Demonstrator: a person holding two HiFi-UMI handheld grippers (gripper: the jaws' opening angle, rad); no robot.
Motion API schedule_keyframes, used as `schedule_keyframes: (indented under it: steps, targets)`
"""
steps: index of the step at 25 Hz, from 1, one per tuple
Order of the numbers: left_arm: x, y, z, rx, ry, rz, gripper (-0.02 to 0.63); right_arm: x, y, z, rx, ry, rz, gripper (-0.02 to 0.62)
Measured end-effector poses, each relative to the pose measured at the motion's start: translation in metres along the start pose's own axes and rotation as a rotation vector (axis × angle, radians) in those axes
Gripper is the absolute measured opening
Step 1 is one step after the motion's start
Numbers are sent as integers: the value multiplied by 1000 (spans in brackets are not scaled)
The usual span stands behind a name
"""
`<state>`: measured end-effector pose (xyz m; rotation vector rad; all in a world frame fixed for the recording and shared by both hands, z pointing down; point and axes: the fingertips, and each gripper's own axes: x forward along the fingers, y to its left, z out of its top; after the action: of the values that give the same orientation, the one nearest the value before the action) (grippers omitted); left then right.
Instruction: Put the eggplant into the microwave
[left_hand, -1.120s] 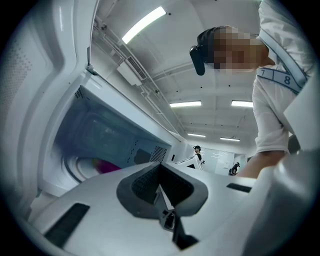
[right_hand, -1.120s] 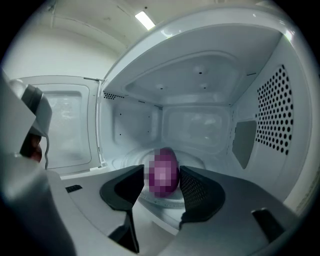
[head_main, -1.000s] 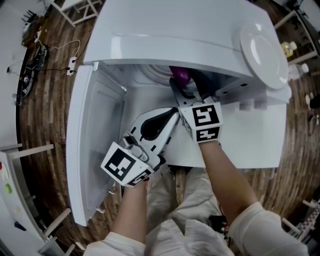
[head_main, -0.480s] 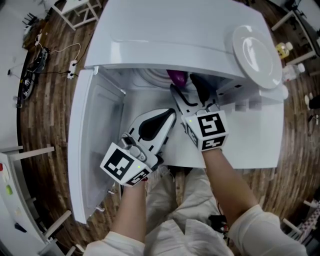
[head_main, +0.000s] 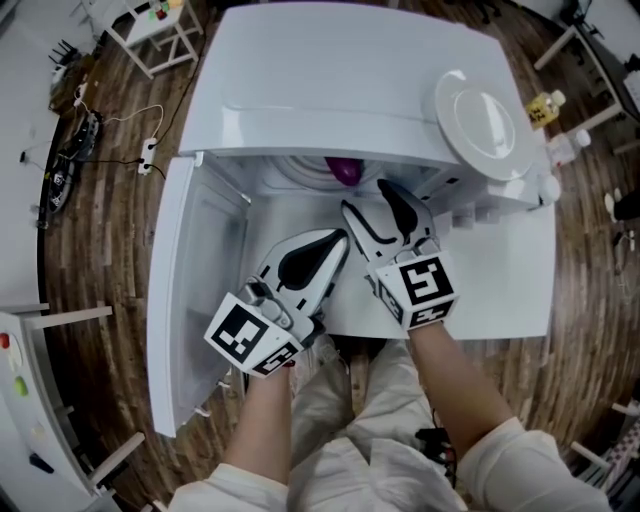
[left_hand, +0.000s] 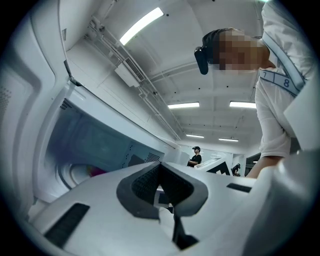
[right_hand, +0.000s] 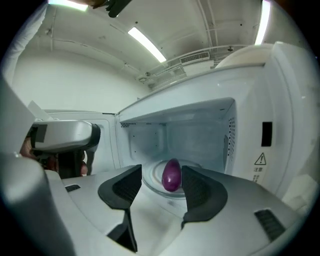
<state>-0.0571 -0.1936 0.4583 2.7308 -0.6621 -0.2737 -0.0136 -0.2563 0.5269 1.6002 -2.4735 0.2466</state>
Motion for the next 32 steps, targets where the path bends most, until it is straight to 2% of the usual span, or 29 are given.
schedule_keyframes:
  steps: [11, 18, 24, 27, 32]
  targets:
    - [-4, -42, 25, 31, 0, -69, 0, -67, 24, 39, -5, -72, 57, 258]
    - [-16, -76, 39, 15, -22, -116, 0, -102, 38, 67, -28, -123, 88, 248]
    - [-31, -101, 50, 3, -40, -126, 0, -130, 53, 89, -28, -182, 112, 159]
    - [-37, -110, 56, 19, -39, -138, 0, -144, 58, 103, -26, -218, 110, 70]
    - [-44, -120, 70, 39, -53, -149, 0, -166, 66, 118, -49, -227, 136, 40]
